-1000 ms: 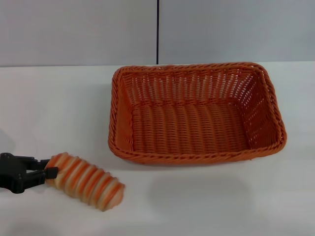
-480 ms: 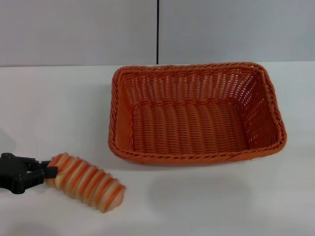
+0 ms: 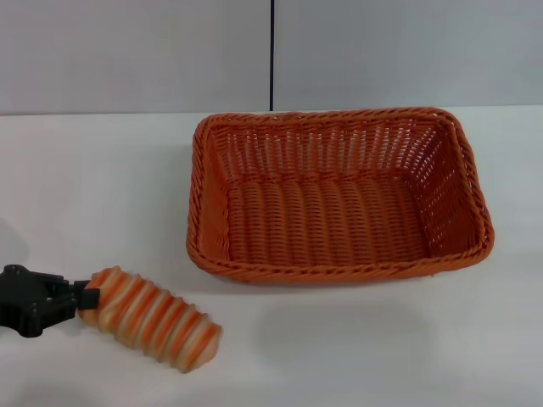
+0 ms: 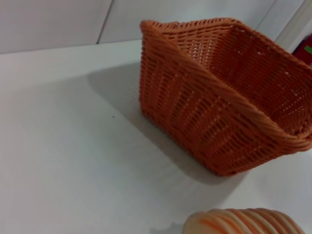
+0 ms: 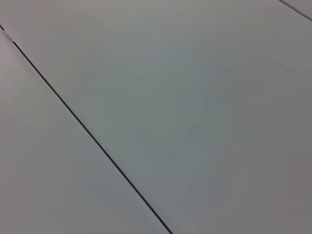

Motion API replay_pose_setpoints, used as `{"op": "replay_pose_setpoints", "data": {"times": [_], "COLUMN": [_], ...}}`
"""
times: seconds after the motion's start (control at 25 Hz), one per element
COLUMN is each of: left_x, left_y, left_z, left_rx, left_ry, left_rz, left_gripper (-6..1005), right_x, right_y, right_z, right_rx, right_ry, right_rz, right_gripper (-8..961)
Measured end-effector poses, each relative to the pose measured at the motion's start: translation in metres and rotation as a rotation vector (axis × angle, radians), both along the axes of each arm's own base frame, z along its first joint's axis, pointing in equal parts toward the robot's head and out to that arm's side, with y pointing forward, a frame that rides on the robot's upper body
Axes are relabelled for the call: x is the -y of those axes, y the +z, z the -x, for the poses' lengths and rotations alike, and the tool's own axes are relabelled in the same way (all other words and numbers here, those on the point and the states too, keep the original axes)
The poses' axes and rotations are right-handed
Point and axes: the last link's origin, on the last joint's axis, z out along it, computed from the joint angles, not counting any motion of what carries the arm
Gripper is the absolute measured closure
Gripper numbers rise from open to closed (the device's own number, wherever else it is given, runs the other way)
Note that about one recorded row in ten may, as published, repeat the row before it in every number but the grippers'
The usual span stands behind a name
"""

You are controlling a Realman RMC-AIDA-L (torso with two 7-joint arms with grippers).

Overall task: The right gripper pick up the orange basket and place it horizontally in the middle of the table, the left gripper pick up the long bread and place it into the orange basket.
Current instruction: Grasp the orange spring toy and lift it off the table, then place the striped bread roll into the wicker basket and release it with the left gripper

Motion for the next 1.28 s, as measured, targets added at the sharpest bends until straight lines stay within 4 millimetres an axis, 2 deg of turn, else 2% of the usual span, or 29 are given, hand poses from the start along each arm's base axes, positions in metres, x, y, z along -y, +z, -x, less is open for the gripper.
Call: {"op": "replay_pose_setpoints", "data": {"times": [0.28, 0.4, 0.44, 0.6, 0.64, 0.72, 0.84, 0.96, 1.04, 1.08, 1.16, 1.24, 1.28], "left_x": [-0.002, -0.006, -0.009, -0.015, -0.021, -0.023, -0.028, -0.028, -0.029, -0.029, -0.033, -0.041, -0.041], "left_y": [0.010, 0.021, 0.031, 0.044, 0.052, 0.055, 0.070, 0.074, 0.066, 0.066, 0.048, 0.012, 0.012], "left_z": [-0.002, -0.002, -0.002, -0.001, -0.003, -0.004, -0.007, -0.013, -0.027, -0.027, -0.043, -0.063, -0.063], "left_rx": [0.023, 0.052, 0.075, 0.108, 0.137, 0.151, 0.224, 0.270, 0.344, 0.344, 0.407, 0.509, 0.509], "left_ry": [-0.009, -0.017, -0.022, -0.017, -0.013, -0.011, -0.030, -0.061, -0.115, -0.115, -0.160, -0.200, -0.200], "left_rz": [-0.019, -0.097, -0.178, -0.291, -0.383, -0.421, -0.626, -0.697, -0.683, -0.683, -0.611, -0.493, -0.493], "left_gripper": [883, 885, 886, 888, 889, 890, 892, 894, 896, 896, 897, 897, 896], "right_x": [0.000, 0.000, 0.000, 0.000, 0.001, 0.001, 0.002, 0.002, 0.003, 0.003, 0.003, 0.002, 0.002], "right_y": [0.001, 0.001, 0.001, 0.002, 0.004, 0.004, 0.005, 0.004, 0.004, 0.004, 0.003, 0.002, 0.002], "right_z": [0.000, 0.000, 0.000, 0.000, 0.000, 0.000, 0.000, 0.000, 0.000, 0.000, 0.000, 0.000, 0.000], "right_rx": [0.001, 0.001, 0.002, 0.003, 0.001, 0.000, -0.001, -0.002, -0.004, -0.004, -0.006, -0.010, -0.010], "right_ry": [0.000, 0.000, 0.000, 0.002, 0.002, 0.001, 0.003, 0.001, -0.001, -0.001, -0.001, -0.002, -0.002], "right_rz": [-0.002, -0.002, -0.003, -0.007, -0.016, -0.022, -0.029, -0.030, -0.030, -0.030, -0.030, -0.029, -0.029], "right_gripper": [497, 497, 497, 495, 495, 495, 495, 495, 495, 495, 496, 496, 496]}}
